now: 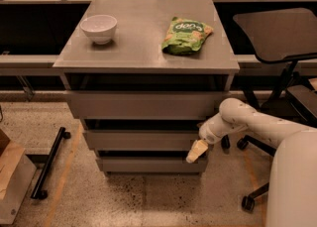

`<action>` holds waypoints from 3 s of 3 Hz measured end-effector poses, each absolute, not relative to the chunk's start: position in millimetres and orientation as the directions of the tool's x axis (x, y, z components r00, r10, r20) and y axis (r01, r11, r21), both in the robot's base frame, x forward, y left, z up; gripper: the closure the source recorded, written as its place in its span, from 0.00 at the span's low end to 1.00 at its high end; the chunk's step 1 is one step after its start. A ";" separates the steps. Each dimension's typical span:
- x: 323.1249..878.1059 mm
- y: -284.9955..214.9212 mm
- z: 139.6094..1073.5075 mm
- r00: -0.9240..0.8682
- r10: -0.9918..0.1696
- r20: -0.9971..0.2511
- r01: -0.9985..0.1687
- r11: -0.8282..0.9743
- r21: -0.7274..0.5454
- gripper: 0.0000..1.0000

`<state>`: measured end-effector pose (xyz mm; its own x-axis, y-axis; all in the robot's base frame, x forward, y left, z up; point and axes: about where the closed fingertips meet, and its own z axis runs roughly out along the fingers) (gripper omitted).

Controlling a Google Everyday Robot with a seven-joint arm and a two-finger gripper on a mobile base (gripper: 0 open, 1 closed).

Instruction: Open middle drawer

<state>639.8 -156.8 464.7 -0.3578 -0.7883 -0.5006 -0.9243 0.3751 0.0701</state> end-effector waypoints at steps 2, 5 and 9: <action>642.2 -157.3 440.2 -0.409 -0.726 -0.553 -0.900 0.420 0.114 0.18; 598.0 -143.5 449.7 -0.426 -0.720 -0.548 -0.898 0.412 0.157 0.63; 537.1 -134.1 435.1 -0.543 -0.744 -0.389 -0.840 0.474 0.265 0.00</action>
Offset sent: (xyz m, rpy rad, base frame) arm -0.0067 -0.0020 -0.0311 0.1354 0.0204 -0.0874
